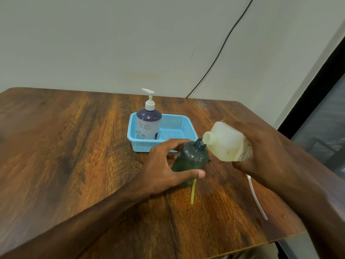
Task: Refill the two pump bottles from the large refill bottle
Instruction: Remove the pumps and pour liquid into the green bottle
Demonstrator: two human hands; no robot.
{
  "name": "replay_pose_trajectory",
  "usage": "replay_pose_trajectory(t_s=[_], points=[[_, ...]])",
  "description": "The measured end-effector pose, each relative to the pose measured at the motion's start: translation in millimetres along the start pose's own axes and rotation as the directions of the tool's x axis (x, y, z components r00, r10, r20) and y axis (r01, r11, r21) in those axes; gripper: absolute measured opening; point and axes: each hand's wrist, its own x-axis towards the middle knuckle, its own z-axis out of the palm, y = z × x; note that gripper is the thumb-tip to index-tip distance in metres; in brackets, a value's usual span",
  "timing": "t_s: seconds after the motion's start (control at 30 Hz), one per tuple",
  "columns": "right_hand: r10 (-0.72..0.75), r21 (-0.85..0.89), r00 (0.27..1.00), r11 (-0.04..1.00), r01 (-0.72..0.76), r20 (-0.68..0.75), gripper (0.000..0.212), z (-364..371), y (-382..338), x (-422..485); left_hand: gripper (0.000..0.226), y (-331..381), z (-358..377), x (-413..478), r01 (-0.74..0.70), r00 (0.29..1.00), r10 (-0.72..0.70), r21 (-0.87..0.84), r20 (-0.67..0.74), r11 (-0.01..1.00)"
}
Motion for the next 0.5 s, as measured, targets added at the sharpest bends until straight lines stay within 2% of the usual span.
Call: replay_pose_trajectory(t_s=[0.23, 0.5], points=[[0.031, -0.005, 0.999, 1.0, -0.031, 0.02, 0.094, 0.9, 3.7, 0.3, 0.07, -0.2, -0.1, -0.5, 0.004, 1.0, -0.004, 0.01, 0.0, 1.0], [-0.023, 0.001, 1.0, 1.0, 0.023, 0.007, 0.093, -1.4, 1.1, 3.0, 0.064, 4.1, -0.9, -0.8, -0.008, 1.0, 0.008, -0.008, -0.002, 1.0]])
